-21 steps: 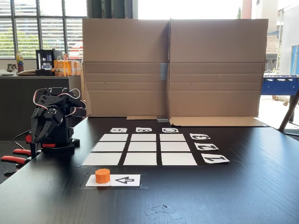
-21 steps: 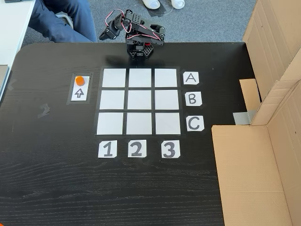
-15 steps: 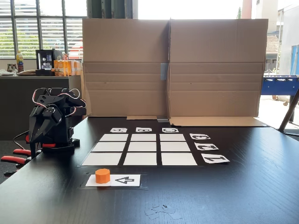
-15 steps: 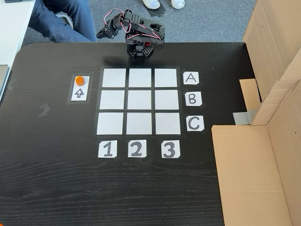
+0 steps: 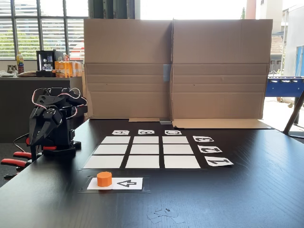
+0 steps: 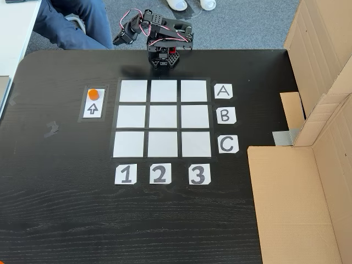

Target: Pick up the round, orange token and place it in the grid on square A1.

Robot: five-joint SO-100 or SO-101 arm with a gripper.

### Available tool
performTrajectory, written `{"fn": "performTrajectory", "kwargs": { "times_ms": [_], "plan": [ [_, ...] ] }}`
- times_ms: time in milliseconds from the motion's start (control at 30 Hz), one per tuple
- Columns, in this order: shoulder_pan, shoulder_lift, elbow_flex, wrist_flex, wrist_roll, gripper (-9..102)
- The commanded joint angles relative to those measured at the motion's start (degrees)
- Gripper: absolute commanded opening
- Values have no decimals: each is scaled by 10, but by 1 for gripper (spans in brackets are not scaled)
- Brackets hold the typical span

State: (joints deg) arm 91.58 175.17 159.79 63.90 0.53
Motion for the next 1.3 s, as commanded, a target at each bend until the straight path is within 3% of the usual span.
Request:
{"fn": "performTrajectory", "kwargs": {
  "times_ms": [0,300,700,1033,1267],
  "plan": [
    [-5,-67,-68,-4,-4,7],
    [-7,-255,-230,14,-4,12],
    [-98,-525,-490,153,-2,13],
    [-148,-595,-533,98,8,19],
    [-162,-666,-560,56,18,31]
  ]
}}
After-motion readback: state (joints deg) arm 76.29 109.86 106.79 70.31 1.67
